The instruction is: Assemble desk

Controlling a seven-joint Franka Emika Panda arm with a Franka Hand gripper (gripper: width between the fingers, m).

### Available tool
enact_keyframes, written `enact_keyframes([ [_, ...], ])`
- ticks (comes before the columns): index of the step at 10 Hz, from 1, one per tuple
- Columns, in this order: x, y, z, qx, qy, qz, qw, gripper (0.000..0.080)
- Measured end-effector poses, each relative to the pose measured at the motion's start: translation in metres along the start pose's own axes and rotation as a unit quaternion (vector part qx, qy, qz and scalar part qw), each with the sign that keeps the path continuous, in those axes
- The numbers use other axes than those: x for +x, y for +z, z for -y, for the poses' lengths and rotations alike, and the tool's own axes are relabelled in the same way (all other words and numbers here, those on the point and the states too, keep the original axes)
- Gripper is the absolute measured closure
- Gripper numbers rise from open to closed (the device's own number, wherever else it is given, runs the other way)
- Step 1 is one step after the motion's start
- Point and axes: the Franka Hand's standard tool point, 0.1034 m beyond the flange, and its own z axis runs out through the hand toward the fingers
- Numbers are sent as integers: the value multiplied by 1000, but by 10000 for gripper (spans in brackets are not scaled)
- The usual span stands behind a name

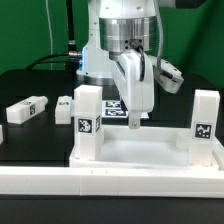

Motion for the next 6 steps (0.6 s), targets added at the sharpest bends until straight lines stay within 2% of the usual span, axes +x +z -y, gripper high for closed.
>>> enact_keyframes([
  [1, 0, 2, -1, -2, 1, -1, 1000, 151],
  [3, 3, 25, -13, -22, 4, -7, 1000, 151],
  [6, 5, 41, -19, -36, 3, -11, 999, 151],
])
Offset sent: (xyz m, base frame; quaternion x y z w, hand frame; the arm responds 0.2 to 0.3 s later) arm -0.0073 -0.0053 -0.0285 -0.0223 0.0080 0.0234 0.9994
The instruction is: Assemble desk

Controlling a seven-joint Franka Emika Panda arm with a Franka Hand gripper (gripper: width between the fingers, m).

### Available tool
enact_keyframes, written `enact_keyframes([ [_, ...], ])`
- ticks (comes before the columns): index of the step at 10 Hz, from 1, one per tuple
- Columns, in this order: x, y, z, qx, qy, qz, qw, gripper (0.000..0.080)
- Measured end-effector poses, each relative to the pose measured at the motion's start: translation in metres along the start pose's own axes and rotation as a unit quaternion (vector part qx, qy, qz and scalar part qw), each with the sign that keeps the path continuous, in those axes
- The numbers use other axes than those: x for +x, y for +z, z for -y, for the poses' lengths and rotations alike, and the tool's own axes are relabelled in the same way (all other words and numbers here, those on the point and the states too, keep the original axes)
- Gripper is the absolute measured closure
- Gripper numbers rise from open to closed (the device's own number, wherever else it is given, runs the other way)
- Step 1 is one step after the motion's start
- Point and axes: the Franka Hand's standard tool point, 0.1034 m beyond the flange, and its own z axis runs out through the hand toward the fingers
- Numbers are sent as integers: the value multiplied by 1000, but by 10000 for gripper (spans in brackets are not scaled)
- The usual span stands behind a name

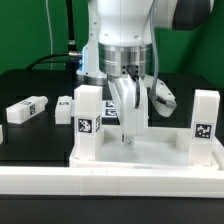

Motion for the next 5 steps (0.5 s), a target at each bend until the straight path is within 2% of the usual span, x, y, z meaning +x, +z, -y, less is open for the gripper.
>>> enact_keyframes([
  [2, 0, 1, 0, -1, -3, -1, 1000, 151],
  [3, 1, 1, 0, -1, -4, -1, 1000, 243],
  [4, 1, 1, 0, -1, -4, -1, 1000, 379],
  [5, 1, 2, -1, -2, -6, -1, 1000, 379],
])
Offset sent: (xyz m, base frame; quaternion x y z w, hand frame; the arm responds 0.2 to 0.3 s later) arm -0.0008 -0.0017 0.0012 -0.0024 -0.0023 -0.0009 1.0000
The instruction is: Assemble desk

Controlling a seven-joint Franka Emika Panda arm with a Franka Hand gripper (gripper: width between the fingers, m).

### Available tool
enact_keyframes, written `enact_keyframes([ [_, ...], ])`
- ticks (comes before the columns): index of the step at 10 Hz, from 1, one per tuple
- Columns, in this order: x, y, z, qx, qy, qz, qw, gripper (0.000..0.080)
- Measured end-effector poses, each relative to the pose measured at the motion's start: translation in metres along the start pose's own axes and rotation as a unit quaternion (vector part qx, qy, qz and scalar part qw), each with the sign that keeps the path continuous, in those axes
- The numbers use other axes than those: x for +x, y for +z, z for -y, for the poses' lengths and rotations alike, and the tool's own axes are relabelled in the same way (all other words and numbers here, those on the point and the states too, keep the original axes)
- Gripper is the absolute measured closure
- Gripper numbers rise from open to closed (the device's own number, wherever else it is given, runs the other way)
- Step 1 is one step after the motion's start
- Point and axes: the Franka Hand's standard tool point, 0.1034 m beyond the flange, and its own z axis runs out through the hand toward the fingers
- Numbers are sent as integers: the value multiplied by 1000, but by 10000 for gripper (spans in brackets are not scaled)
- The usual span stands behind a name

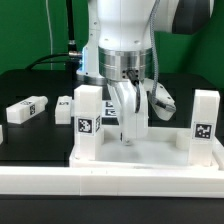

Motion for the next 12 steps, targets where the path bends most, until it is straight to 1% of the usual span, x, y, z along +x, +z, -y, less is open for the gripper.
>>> enact_keyframes([
  [1, 0, 1, 0, -1, -3, 0, 1000, 562],
  [2, 1, 0, 0, 1, -2, -1, 1000, 696],
  [4, 2, -2, 3, 4, -1, -2, 1000, 709],
  [7, 6, -2, 3, 5, -5, -4, 1000, 711],
  [8, 9, -3, 1, 5, -16, -4, 1000, 713],
  [10, 15, -8, -4, 3, -56, -3, 998, 716],
  [11, 21, -11, -7, 1, -90, -2, 996, 716],
  [12, 28, -11, -10, 0, -113, -4, 994, 716],
])
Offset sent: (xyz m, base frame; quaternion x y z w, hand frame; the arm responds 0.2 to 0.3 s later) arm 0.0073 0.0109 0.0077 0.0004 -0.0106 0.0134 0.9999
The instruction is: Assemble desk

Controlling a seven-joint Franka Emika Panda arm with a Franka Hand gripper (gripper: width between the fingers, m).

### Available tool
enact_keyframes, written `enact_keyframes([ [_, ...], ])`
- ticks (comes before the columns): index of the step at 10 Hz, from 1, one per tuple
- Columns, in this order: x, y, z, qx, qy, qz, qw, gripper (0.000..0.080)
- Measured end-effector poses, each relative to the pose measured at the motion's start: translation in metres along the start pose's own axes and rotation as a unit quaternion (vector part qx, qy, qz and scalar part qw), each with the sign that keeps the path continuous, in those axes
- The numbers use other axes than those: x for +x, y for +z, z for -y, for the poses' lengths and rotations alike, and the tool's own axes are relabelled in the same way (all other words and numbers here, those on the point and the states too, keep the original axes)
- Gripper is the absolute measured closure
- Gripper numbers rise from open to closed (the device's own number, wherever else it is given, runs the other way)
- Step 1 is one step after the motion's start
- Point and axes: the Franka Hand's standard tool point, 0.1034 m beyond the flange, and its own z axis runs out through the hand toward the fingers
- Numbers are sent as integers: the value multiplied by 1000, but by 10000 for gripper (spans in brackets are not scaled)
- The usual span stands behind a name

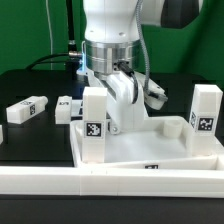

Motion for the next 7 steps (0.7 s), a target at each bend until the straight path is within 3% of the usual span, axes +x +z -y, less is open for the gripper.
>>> enact_keyframes([
  [4, 7, 2, -4, -3, -52, -1, 999, 717],
  [7, 21, 0, -10, -8, -165, -8, 986, 716],
])
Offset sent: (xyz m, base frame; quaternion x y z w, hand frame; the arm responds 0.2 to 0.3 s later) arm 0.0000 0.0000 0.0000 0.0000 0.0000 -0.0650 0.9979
